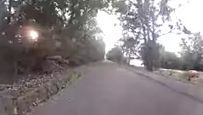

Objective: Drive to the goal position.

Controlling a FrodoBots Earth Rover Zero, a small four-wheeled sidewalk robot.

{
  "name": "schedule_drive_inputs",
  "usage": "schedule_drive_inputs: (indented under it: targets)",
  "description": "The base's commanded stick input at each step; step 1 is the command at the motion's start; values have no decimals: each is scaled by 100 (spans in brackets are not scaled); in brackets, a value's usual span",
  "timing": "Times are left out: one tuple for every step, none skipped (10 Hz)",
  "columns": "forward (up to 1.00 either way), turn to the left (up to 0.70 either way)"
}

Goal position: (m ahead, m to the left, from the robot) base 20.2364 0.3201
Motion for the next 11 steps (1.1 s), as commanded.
schedule_drive_inputs:
  targets:
    - [70, 1]
    - [70, 1]
    - [70, 1]
    - [70, 1]
    - [70, 1]
    - [70, -1]
    - [70, -8]
    - [70, -10]
    - [70, -8]
    - [70, 1]
    - [70, 1]
